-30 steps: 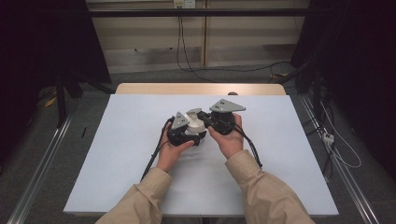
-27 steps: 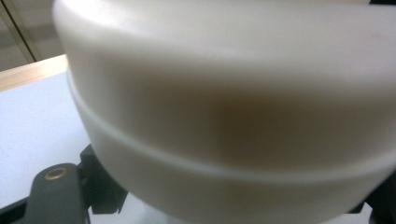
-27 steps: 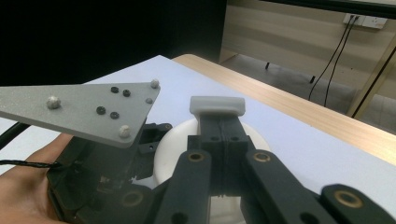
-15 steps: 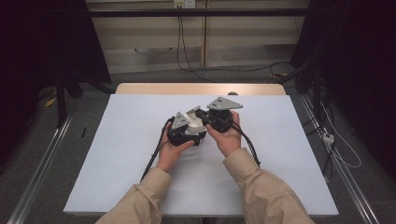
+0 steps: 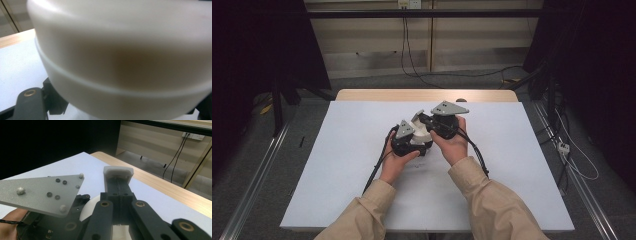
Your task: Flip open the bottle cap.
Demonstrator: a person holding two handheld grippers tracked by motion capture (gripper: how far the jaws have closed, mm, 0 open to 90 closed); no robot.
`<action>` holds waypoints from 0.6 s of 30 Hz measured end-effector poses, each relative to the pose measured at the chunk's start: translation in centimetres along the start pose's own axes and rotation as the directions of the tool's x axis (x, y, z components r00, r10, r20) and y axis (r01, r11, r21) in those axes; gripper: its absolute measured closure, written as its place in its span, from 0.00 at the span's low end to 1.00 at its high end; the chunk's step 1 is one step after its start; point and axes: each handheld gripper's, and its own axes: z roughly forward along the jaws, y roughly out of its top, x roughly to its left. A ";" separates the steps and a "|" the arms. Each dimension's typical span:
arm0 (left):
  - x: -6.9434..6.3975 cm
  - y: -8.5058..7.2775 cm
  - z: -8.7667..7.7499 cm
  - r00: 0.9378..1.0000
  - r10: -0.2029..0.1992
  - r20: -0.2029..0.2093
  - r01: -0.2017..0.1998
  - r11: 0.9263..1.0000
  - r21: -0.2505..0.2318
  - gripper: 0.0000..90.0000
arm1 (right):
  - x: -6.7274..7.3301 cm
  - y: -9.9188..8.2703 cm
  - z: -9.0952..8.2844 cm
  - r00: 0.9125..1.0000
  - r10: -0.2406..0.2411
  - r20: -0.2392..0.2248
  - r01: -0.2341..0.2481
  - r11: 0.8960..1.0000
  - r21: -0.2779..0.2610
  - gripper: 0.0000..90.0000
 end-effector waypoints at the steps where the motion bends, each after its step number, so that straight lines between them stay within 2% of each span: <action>1: 0.0 0.0 0.0 1.000 0.000 0.000 0.000 1.000 0.000 0.21 | 0.0 0.0 0.0 1.000 -0.001 0.000 0.001 1.000 0.000 1.00; 18: 0.0 0.0 0.0 1.000 0.006 -0.003 -0.006 1.000 0.005 0.21 | -0.1 0.5 0.5 1.000 -0.004 0.001 0.004 1.000 -0.001 1.00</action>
